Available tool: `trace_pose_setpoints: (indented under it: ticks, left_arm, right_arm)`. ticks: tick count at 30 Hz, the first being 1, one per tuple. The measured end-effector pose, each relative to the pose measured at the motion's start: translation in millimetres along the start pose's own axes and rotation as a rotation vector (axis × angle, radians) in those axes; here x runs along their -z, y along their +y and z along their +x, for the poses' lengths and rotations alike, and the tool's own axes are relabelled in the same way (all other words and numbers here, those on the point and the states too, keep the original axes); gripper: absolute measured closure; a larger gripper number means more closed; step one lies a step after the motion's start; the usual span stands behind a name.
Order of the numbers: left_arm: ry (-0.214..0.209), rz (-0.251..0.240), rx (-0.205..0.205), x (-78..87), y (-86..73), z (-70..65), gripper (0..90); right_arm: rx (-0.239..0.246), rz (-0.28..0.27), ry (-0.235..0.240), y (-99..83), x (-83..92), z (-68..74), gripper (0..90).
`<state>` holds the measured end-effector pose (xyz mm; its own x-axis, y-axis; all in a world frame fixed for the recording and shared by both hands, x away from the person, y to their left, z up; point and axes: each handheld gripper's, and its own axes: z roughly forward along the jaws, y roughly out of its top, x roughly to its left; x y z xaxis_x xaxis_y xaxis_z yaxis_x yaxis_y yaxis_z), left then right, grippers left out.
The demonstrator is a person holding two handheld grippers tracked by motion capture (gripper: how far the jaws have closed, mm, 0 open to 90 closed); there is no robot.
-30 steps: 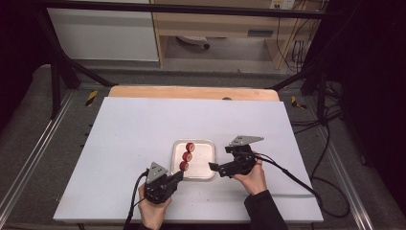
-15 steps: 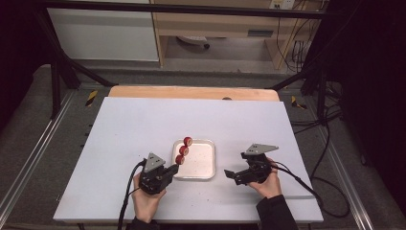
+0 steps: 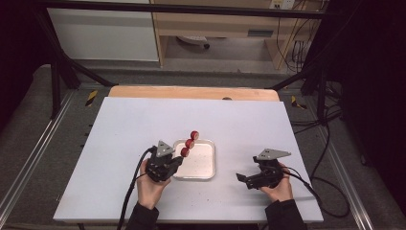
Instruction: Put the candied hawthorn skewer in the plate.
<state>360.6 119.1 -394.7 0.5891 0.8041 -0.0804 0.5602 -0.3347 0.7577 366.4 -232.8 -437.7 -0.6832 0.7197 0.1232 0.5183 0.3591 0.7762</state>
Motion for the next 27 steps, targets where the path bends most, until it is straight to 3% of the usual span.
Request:
trace_pose_setpoints:
  ticks: [8,16,27]
  left_arm:
    - [0.008,0.082,-0.012,-21.5,3.7,5.5,88.2]
    - [0.038,0.174,-0.044,-38.6,0.6,0.5,88.2]
    - [0.080,0.235,-0.092,-52.1,-6.8,-7.4,88.0]
  right_arm:
    - [-0.005,0.007,-0.018,-10.5,4.3,-6.7,0.6]
    - [-0.008,0.012,-0.010,-16.5,6.3,-7.6,0.6]
    - [-0.015,0.017,-0.008,-17.0,6.0,-6.9,0.6]
